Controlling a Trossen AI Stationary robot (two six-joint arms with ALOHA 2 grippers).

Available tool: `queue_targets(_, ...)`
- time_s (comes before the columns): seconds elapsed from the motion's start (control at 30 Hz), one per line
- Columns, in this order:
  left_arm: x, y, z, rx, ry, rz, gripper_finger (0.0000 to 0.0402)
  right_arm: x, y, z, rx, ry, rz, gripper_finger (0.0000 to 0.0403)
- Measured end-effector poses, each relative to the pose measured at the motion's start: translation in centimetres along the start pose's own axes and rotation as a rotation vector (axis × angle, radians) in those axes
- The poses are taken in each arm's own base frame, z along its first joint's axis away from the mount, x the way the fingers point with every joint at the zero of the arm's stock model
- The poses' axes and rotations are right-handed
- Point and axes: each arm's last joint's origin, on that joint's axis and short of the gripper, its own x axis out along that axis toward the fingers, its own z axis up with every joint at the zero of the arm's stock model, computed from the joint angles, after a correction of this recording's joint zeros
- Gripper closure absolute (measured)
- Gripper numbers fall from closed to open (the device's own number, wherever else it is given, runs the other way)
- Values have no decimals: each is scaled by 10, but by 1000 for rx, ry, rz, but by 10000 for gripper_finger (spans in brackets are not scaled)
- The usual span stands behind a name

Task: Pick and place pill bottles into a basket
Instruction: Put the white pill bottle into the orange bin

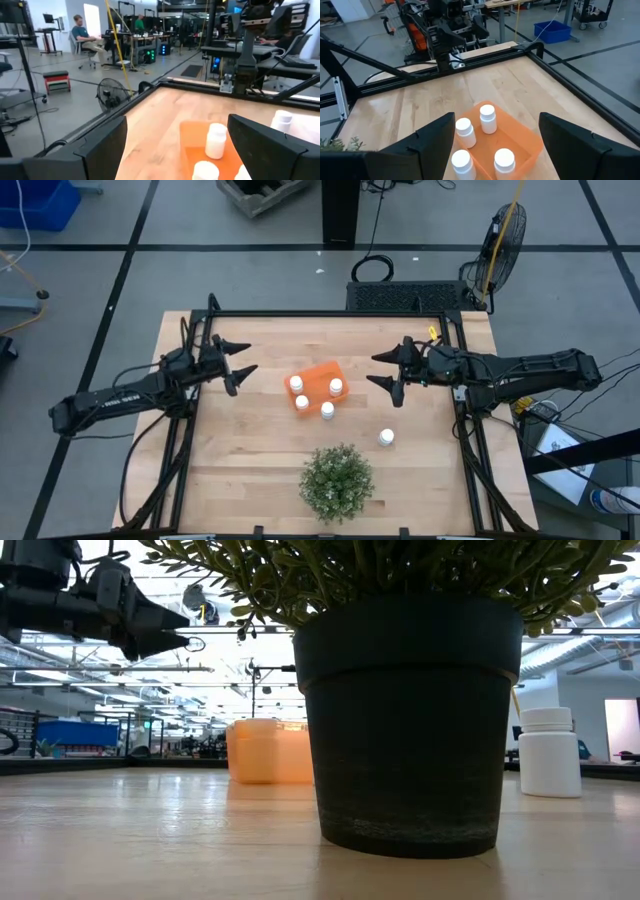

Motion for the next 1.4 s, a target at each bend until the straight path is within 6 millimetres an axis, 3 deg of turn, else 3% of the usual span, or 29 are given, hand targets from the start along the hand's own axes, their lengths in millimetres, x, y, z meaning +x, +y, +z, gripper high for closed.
queue_targets(0.13, 0, 3, -3, -17, 25, 16, 53, 5, 1, -3, -5, 20, -4, 124)
queue_targets(0.3, -5, 7, -23, -65, -56, 32, 53, 17, 2, -8, -16, 67, -9, 124)
queue_targets(0.6, -9, 9, -20, -65, -88, 19, 53, 40, 11, -2, -23, 129, 35, 124)
queue_targets(1.1, -9, 9, -22, -55, -60, 19, 53, 130, 42, 34, -158, 469, -7, 124)
queue_targets(1.4, -9, 9, -22, -64, -61, 19, 53, 167, 43, 19, -70, 629, 75, 124)
